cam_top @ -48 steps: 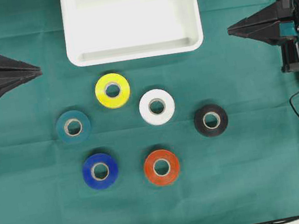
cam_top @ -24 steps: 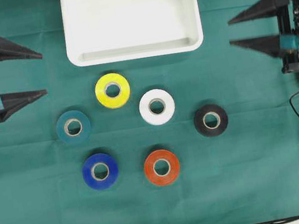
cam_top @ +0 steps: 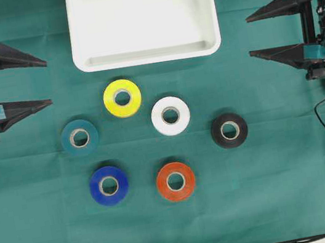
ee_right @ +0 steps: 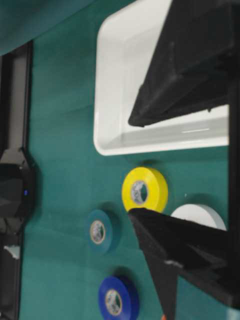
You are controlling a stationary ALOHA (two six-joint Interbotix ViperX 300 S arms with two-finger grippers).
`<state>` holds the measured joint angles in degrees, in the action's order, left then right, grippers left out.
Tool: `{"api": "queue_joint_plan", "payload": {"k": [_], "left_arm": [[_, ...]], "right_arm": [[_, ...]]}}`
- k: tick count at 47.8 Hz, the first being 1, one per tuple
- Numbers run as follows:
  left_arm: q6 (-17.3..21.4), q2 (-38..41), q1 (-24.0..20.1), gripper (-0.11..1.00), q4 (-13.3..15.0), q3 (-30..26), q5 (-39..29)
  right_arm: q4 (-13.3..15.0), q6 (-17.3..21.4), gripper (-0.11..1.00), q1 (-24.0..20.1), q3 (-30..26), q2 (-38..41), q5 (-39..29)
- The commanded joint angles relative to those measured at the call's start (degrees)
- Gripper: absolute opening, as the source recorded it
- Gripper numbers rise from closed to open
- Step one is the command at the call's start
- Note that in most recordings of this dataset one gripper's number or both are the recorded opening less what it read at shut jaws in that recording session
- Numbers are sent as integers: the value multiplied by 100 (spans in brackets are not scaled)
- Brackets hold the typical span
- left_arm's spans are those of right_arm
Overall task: Put the tape alternately from left to right into the white case.
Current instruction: 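Raise both grippers from rest and move them toward the tape rolls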
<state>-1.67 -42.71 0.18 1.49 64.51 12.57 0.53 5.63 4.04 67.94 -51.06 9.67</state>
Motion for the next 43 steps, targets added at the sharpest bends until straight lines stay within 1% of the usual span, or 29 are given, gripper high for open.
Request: {"api": "queue_joint_plan", "payload": {"k": [1, 8, 18, 34, 43], "left_arm": [[-44, 0, 18, 88, 9, 0, -35], [-88, 88, 18, 88, 9, -18, -62], [-88, 519, 9, 88, 9, -114, -62], [-88, 1441, 18, 87, 9, -378, -70], [-79, 1942, 9, 87, 9, -650, -334]], "right_arm": [[9, 79, 77, -26, -114, 70, 44], [9, 237, 77, -26, -132, 290, 70], [0, 264, 77, -123, -299, 694, 114], [9, 264, 77, -246, -712, 1819, 123], [18, 255, 77, -308, -1046, 2540, 97]]}}
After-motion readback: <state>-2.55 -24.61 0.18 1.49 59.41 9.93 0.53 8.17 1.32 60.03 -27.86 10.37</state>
